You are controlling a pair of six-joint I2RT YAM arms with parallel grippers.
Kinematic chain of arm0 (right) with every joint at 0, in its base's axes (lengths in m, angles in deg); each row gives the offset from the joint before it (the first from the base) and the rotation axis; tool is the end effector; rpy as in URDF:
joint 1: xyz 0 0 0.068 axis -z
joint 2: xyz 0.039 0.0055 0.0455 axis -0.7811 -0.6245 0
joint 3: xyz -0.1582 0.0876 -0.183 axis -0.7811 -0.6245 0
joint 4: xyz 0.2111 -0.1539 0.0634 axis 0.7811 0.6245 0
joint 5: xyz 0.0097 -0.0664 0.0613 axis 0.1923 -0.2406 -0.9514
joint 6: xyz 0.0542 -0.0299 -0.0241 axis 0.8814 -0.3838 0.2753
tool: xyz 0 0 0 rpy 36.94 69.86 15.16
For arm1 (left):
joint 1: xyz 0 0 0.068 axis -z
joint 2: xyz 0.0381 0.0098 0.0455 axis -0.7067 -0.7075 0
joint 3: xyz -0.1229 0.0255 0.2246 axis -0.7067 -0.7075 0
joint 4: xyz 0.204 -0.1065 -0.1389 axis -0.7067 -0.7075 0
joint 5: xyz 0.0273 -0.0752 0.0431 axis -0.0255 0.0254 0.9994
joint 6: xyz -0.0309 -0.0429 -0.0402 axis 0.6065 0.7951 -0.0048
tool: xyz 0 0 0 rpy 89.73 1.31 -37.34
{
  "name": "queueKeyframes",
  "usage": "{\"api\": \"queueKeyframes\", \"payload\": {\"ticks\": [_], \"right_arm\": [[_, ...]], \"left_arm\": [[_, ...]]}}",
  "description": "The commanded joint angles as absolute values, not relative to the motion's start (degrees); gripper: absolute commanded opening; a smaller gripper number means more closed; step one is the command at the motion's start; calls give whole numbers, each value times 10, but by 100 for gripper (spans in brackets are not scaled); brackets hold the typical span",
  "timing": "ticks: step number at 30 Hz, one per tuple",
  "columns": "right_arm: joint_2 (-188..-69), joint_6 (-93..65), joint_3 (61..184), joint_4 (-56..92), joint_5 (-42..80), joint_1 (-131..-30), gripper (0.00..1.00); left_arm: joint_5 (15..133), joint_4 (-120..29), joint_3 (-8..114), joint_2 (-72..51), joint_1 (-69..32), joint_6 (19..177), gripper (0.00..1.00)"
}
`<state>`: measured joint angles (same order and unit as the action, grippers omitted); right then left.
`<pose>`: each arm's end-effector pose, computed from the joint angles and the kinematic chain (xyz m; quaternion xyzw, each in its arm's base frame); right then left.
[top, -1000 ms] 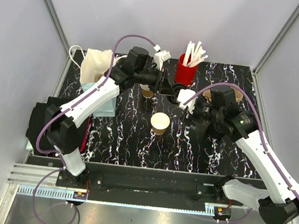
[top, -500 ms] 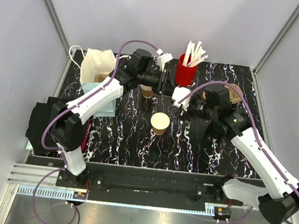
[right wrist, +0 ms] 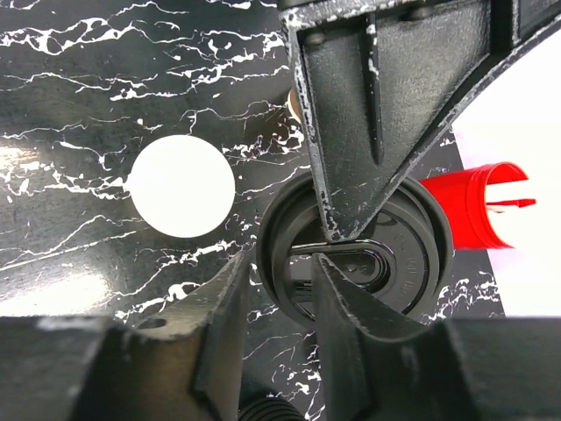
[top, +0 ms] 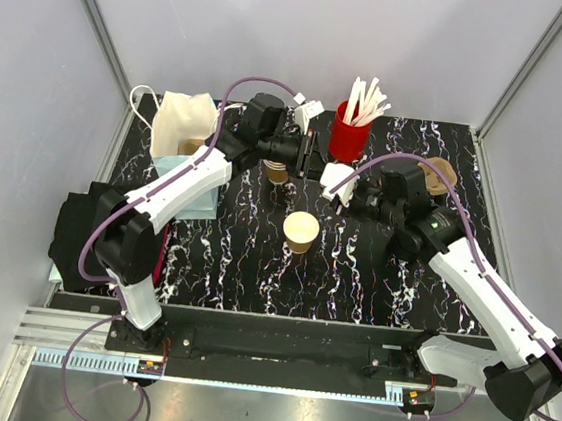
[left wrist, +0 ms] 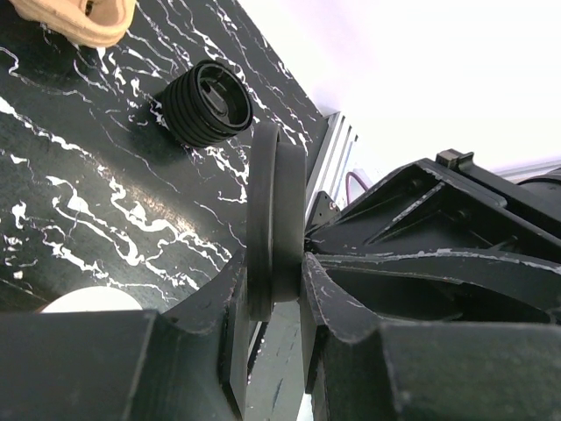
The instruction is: Pack the takeout coffee
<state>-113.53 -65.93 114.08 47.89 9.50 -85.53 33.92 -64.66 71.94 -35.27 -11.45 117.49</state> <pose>0.2218 0.1693 0.3446 -0.6033 0.6088 0.0801 0.5090 0.3292 -0.2654 0.3296 0.2356 0.7678 -0.5520 0.2242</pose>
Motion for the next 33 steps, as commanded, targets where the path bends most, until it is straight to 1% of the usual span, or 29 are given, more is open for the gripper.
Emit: {"api": "queueKeyframes", "payload": {"ticks": [1,3,7,12,17,21,25,26,27,29,30,32,33], "right_arm": [[-1143,-670,1142,445,115,-860,38],[-1145,-674,1143,445,118,-860,36],[-1148,-682,1140,447,118,-861,36],[-1153,-689,1140,444,126,-864,36],[-1165,-694,1145,443,139,-870,41],[-1172,-699,1143,433,158,-878,39],[-1176,-702,1146,431,168,-883,32],[-1177,-703,1147,430,172,-884,25],[-1177,-704,1148,430,173,-885,20],[-1178,-705,1149,431,175,-887,15],[-1179,-707,1151,436,176,-889,10],[-1178,-709,1153,440,176,-890,8],[-1177,-709,1155,446,176,-890,6]], "left_arm": [[314,-620,716,-324,-115,1185,14],[313,-618,715,-323,-115,1186,14],[313,-616,716,-323,-116,1188,14],[310,-615,717,-325,-116,1192,14],[309,-613,715,-323,-116,1193,16],[307,-612,714,-323,-116,1195,16],[306,-609,712,-323,-116,1197,17],[306,-610,713,-323,-117,1196,17],[306,-610,712,-323,-116,1196,17],[307,-610,712,-325,-116,1195,17],[306,-610,712,-324,-116,1193,18],[308,-614,713,-323,-117,1190,21],[309,-615,714,-323,-118,1188,24]]}}
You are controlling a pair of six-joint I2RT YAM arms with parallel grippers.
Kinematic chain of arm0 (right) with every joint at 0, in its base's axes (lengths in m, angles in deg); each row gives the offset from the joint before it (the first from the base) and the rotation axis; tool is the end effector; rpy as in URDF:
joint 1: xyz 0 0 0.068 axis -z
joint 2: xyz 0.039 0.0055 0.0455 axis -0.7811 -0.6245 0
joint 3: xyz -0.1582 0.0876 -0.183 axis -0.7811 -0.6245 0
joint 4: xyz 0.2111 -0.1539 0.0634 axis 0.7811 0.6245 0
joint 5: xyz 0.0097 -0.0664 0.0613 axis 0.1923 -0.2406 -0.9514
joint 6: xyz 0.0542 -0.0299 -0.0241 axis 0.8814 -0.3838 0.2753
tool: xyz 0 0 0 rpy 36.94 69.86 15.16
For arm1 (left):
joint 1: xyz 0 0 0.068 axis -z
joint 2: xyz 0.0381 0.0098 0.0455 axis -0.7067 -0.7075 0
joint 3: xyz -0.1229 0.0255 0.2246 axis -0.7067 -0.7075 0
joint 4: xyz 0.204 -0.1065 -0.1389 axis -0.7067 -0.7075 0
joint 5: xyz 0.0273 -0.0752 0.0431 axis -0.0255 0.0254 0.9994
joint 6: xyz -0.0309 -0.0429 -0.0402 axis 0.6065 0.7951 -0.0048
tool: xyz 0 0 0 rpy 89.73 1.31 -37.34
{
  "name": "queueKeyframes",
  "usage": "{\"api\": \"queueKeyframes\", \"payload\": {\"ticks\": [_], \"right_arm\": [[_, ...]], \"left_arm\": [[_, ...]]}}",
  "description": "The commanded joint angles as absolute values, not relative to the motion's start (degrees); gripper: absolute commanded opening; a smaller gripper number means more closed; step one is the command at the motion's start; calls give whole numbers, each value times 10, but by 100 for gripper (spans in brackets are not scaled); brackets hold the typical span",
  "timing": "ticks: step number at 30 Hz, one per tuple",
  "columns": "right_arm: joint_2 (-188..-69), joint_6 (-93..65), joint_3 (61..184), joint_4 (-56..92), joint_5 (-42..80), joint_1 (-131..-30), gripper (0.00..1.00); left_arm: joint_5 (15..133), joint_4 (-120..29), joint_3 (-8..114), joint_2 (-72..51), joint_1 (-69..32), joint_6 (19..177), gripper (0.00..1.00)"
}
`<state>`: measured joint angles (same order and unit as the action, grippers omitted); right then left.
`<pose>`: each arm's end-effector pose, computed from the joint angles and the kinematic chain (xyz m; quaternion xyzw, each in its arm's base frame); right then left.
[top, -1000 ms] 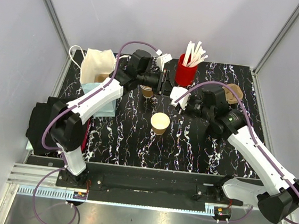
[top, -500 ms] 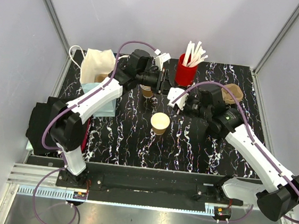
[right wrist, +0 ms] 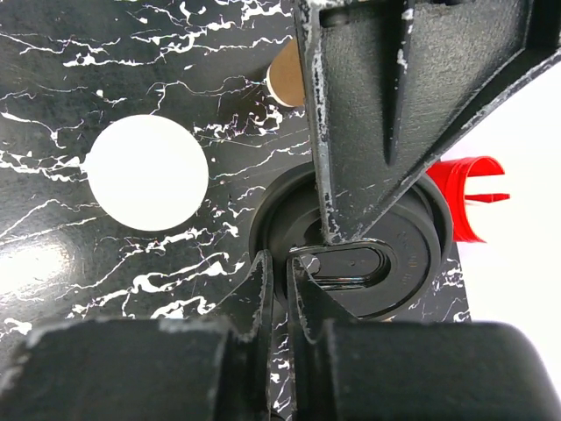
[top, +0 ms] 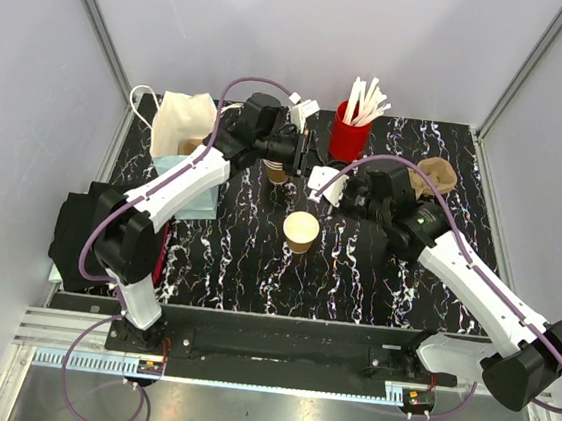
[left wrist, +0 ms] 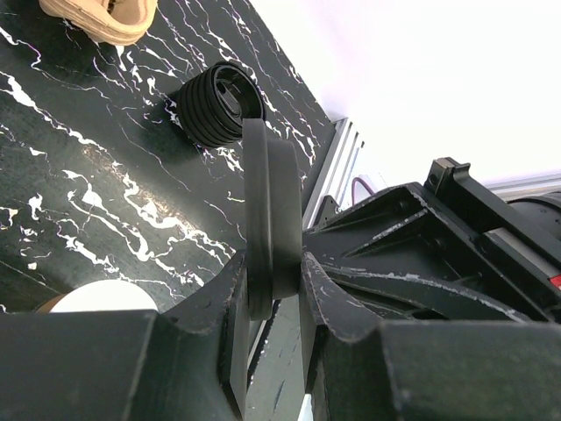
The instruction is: Pack the takeout coffee
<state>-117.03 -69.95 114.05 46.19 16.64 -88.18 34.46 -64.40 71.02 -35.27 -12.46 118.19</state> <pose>0.2311 0.1844 0.3305 -0.6237 0.6052 0.0227 0.4942 0.3341 -0.2593 0.3241 0.2199 0.7756 -0.5476 0.2240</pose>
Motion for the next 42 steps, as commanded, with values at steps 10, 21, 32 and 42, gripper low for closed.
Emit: {"api": "queueKeyframes", "payload": {"ticks": [10,21,32,42], "right_arm": [[-1162,-707,1213,538,152,-891,0],[-1162,-691,1263,598,160,-891,0],[-1253,-645,1318,657,100,-875,0],[-1385,-591,1386,724,41,-877,0]], "left_arm": [[309,-618,714,-289,-141,1155,99],[442,-841,907,-251,-168,869,99],[473,-766,637,-26,-168,593,99],[474,-851,456,122,-168,382,99]]}}
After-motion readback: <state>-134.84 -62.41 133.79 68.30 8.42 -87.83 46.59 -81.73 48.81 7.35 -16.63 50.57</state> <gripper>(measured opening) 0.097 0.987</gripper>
